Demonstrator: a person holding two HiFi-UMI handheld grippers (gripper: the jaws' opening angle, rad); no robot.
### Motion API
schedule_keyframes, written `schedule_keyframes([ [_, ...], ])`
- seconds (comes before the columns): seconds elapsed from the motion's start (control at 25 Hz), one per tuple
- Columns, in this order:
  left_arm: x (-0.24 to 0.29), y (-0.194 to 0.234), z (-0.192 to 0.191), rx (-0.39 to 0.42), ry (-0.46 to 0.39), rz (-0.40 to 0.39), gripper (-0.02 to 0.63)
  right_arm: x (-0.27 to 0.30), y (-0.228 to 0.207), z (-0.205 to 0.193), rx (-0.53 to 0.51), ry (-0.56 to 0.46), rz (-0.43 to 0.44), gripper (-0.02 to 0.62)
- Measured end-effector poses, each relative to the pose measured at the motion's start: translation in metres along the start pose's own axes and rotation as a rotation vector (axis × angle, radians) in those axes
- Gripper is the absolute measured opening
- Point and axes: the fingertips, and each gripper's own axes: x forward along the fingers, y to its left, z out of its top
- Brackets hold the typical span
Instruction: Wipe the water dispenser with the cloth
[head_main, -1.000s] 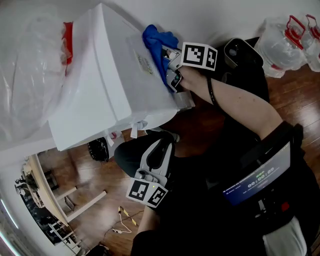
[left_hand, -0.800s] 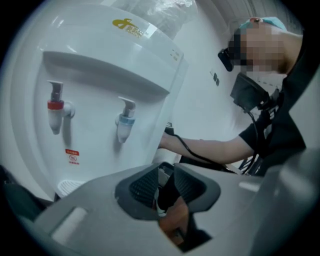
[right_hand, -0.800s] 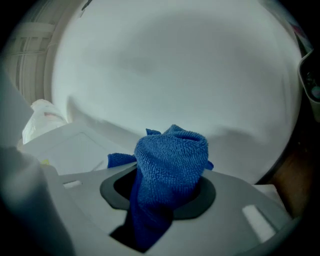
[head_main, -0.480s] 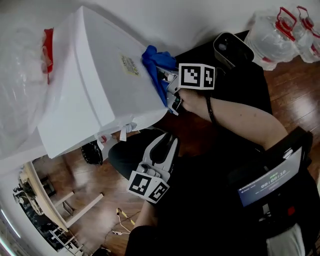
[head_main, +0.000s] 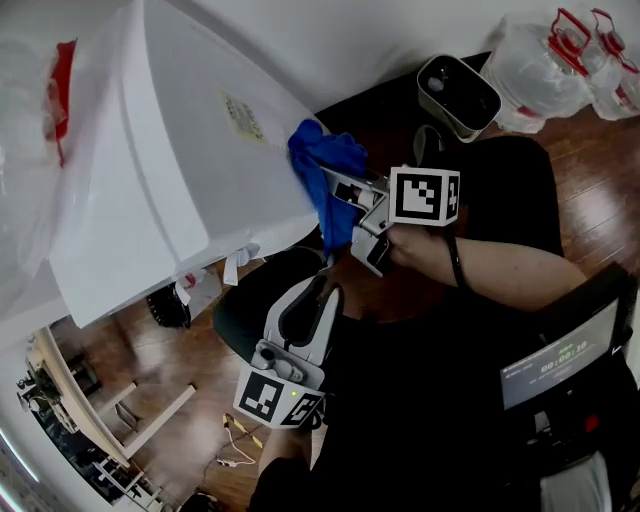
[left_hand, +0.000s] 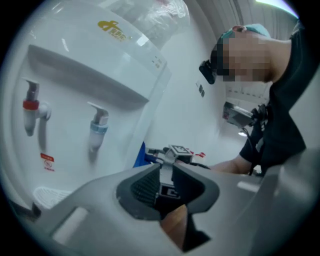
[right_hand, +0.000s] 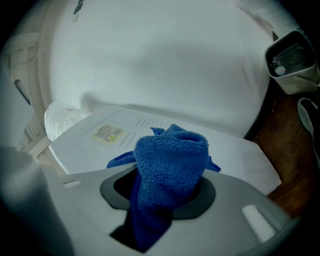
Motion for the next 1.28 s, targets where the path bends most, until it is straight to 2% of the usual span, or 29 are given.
schedule_keyframes([
  [0.2,-0.008,0.006,-0.018,-0.012,0.025,0.096,0.083,0.064,-0.055,0.049,-0.044,-0.066,-0.035,0.160],
  [0.36,-0.010,0.003,-0.025,-0.025,0.041,0.120,0.083,0.108,-0.116,0.085,-0.084,-0.113,-0.099,0.160],
  [0.52,-0.013,0.004,-0.053,-0.054,0.127,0.115,0.083,0.121,-0.169,0.086,-0.074,-0.100,-0.150,0.160],
  [0.6,-0.007,0.006,-0.059,-0.059,0.153,0.102,0.083,0.118,-0.176,0.081,-0.055,-0.098,-0.144,0.160],
  [0.8,0.025,0.002,-0.045,-0.073,0.134,0.039,0.083,0.085,-0.143,0.044,-0.022,-0.068,-0.115,0.158],
  [0.92,0.042,-0.007,-0.040,-0.059,0.124,-0.022,0.083,0.062,-0.110,0.023,-0.009,-0.029,-0.093,0.158],
  [1.0,0.051,-0.010,-0.041,-0.052,0.126,-0.051,0.083,0.051,-0.081,0.019,-0.012,-0.003,-0.048,0.158],
  [1.16,0.067,-0.016,-0.048,-0.095,0.145,-0.056,0.083,0.045,-0.014,0.036,-0.055,-0.019,0.109,0.158],
  [1.28,0.073,-0.012,-0.064,-0.095,0.195,-0.048,0.083,0.058,-0.005,0.059,-0.107,-0.067,0.183,0.158],
])
